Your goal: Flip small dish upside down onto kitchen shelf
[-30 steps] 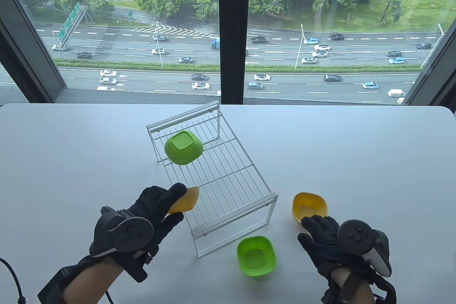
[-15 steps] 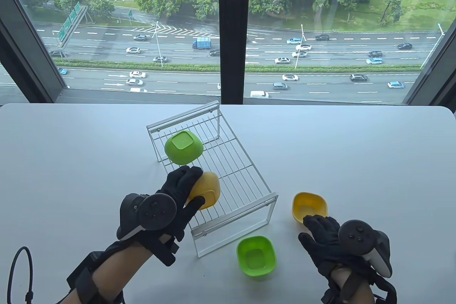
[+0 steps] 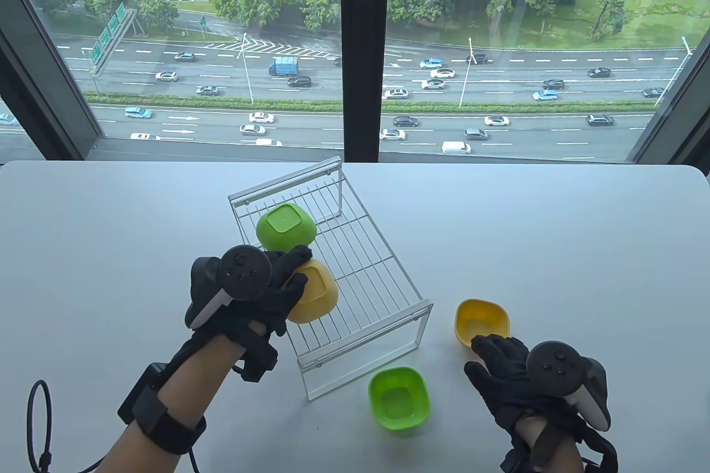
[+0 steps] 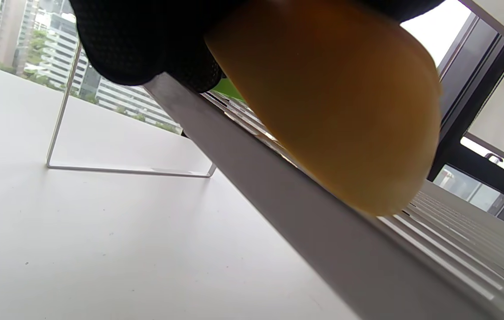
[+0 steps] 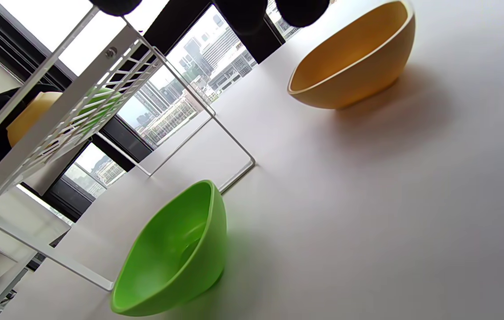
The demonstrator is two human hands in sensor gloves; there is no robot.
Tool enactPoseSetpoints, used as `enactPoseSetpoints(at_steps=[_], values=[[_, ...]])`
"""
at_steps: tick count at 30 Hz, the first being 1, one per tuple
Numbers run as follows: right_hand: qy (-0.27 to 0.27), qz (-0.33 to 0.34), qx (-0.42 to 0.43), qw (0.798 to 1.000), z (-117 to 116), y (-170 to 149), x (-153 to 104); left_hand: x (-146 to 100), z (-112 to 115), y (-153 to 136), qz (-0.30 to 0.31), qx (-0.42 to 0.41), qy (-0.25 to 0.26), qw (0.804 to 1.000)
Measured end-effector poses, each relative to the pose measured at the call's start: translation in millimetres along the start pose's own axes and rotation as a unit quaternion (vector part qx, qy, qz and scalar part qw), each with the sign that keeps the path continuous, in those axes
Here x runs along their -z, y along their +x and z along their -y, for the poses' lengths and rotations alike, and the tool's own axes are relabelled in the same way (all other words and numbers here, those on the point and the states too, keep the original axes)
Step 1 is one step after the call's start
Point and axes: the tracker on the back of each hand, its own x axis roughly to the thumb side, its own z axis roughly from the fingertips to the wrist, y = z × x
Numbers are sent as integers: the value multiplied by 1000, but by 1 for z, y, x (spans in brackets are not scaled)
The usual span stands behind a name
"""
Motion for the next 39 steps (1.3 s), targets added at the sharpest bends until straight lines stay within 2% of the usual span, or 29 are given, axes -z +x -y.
enactPoseSetpoints(at_steps=[3, 5, 6, 9, 13, 15, 17, 21, 25, 30, 36, 38, 39], values=[[2, 1, 0, 1000, 0, 0, 0, 3, 2, 5, -10, 2, -20, 1000], [1, 2, 0, 1000, -1, 0, 0, 5, 6, 9, -13, 54, -16, 998], [2, 3, 0, 1000, -1, 0, 0, 4, 6, 10, -6, 79, -10, 997], [7, 4, -2, 1000, -2, 1, 0, -1, 5, 12, 14, 63, 49, 997], [12, 3, -4, 1000, -3, 1, 2, -22, -18, 8, 79, 42, 105, 990], [12, 2, -1, 1000, -3, 0, 2, -32, -30, 3, 112, 50, 87, 989], [13, -1, 0, 1000, -4, -1, 3, -46, -41, -6, 120, 64, 67, 988], [13, -2, -6, 1000, -6, 0, 3, -76, -51, -30, 122, 111, 99, 981], [13, -1, -15, 1000, -10, 0, 3, -94, -46, -61, 126, 112, 112, 979], [15, -1, -19, 1000, -13, -2, 5, -105, -29, -99, 101, 74, 76, 989], [14, -4, -17, 1000, -15, -4, 7, -101, -10, -122, 80, 61, 39, 994], [19, -3, -22, 1000, -17, -3, 7, -99, -9, -123, 77, 57, 24, 995], [21, -2, -25, 999, -17, -3, 7, -99, -10, -124, 80, 54, 31, 995]])
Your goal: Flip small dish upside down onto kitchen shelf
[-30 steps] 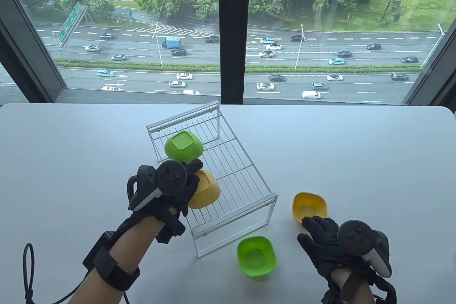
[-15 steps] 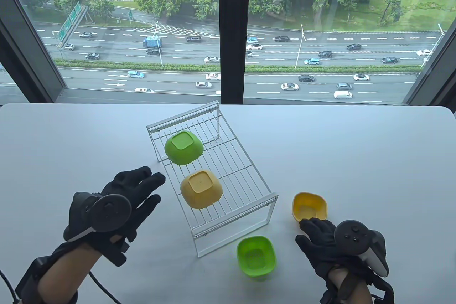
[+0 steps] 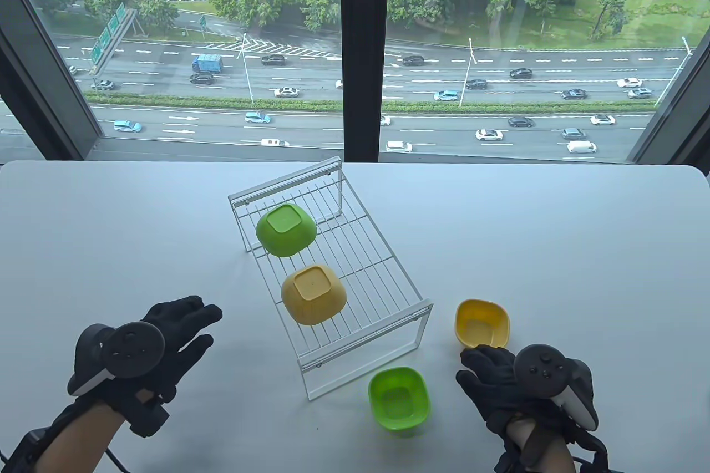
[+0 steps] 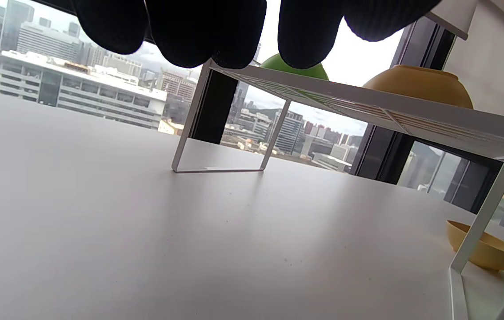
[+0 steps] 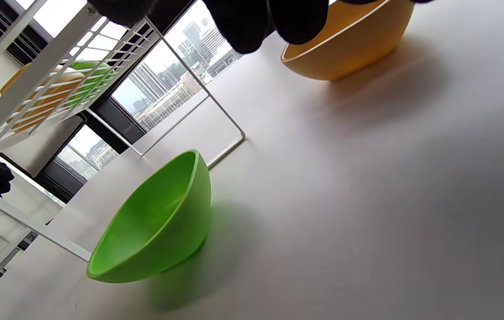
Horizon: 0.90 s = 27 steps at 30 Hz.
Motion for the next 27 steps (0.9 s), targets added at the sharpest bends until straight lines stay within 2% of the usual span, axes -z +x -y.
enactPoseSetpoints(at_steps=[6, 14, 20, 27], values=[[-15, 13, -4, 1000, 2, 4, -3, 0, 2, -4, -12, 4, 3, 1000], [-7, 25, -7, 1000, -2, 9, -2, 2, 15, -9, -28, 33, -21, 999], [0, 47, -16, 999, -7, 22, -3, 0, 14, -9, -31, 35, -12, 999], [15, 76, -65, 995, -10, 36, -1, 2, 19, -14, -42, 56, -14, 997]])
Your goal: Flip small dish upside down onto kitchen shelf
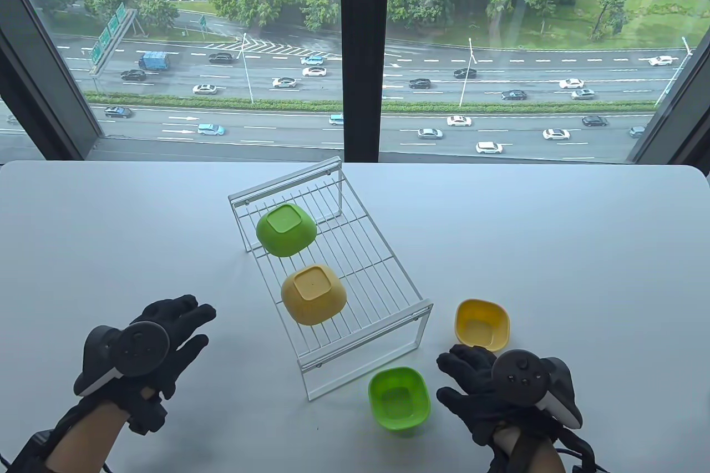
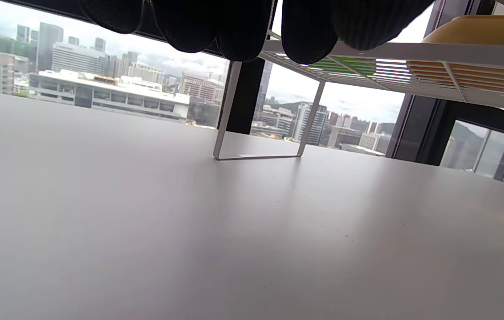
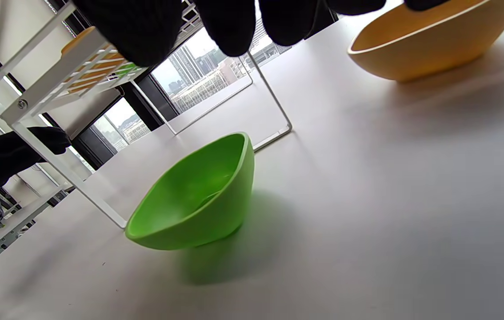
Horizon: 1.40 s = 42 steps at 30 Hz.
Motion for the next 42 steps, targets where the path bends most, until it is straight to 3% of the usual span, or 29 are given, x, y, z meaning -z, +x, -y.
enactPoseSetpoints(at_steps=[10, 16, 24, 42], values=[[61, 39, -93, 993, -19, 29, 7, -5, 4, -4, -6, -3, -8, 1000], [107, 69, -190, 974, -40, 52, 12, -8, 2, -2, -3, -7, -4, 1000], [89, 98, -282, 950, -56, 62, 20, -6, 7, -5, -5, -19, -16, 1000], [90, 118, -361, 921, -73, 65, 27, -3, 3, -6, 12, -25, 2, 1000]])
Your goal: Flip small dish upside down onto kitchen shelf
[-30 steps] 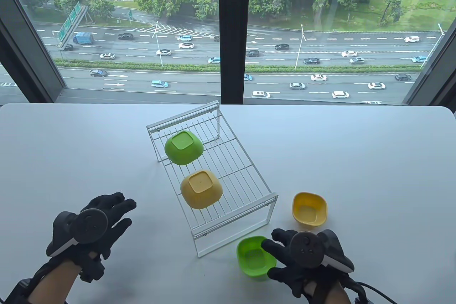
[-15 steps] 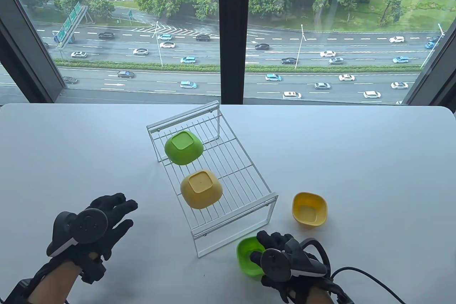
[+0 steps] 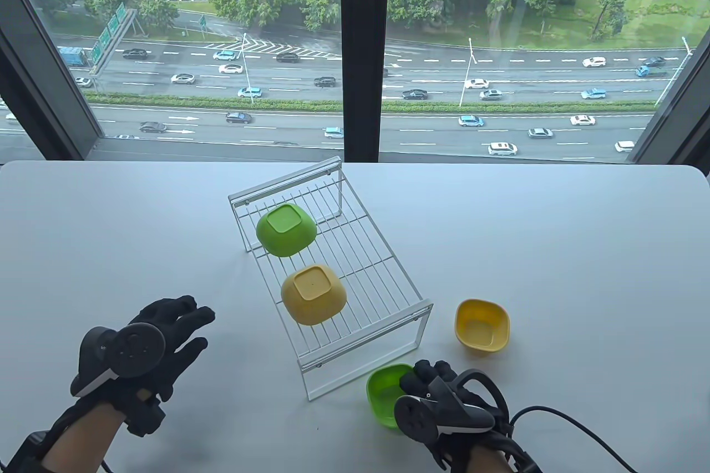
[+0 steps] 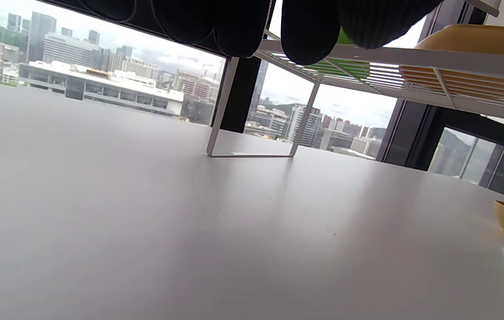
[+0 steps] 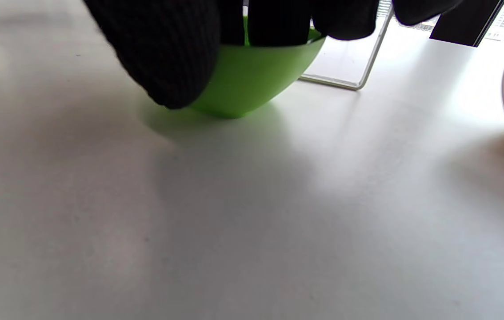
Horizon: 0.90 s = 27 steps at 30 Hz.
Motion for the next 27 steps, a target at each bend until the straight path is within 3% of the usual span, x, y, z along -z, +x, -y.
enactPoseSetpoints(at_steps=[18, 27], values=[[-41, -3, 58, 997, 6, -5, -8, -2, -2, -1, 6, -5, 6, 1000], [-88, -3, 72, 994, 17, -10, -16, -3, -1, 0, 3, 6, 2, 1000]])
